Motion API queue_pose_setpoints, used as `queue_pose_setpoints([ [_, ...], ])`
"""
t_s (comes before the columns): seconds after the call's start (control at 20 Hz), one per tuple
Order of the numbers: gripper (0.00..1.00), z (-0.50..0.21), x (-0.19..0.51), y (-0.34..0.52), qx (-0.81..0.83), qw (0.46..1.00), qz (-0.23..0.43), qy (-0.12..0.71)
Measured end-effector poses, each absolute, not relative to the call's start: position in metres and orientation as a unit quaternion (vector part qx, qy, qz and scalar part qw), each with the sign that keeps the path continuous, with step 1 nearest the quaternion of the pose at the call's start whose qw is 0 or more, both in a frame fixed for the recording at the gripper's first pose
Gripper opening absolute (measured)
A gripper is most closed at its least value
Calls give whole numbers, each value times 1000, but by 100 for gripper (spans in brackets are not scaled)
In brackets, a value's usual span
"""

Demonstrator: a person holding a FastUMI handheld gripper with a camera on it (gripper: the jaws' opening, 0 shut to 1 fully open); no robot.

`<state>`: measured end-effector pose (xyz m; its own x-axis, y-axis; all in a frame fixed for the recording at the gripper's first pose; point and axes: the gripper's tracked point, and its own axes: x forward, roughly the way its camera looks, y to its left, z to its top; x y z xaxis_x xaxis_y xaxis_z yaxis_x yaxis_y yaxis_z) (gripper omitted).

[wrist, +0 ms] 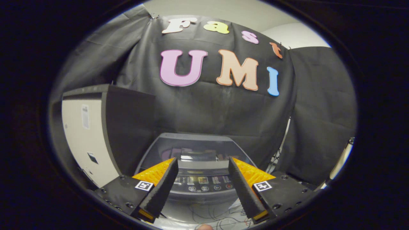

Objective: Put the clothes into the washing machine and then close the washing machine lid.

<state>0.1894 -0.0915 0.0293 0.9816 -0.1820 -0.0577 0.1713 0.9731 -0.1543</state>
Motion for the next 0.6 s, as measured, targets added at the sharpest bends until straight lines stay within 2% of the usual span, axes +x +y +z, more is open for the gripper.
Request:
queue_pose_setpoints([
  [0.15,98,12,191,-80,-56,995,-66,45],
  [0.6,98,-6,178,-71,-71,994,-52,57],
])
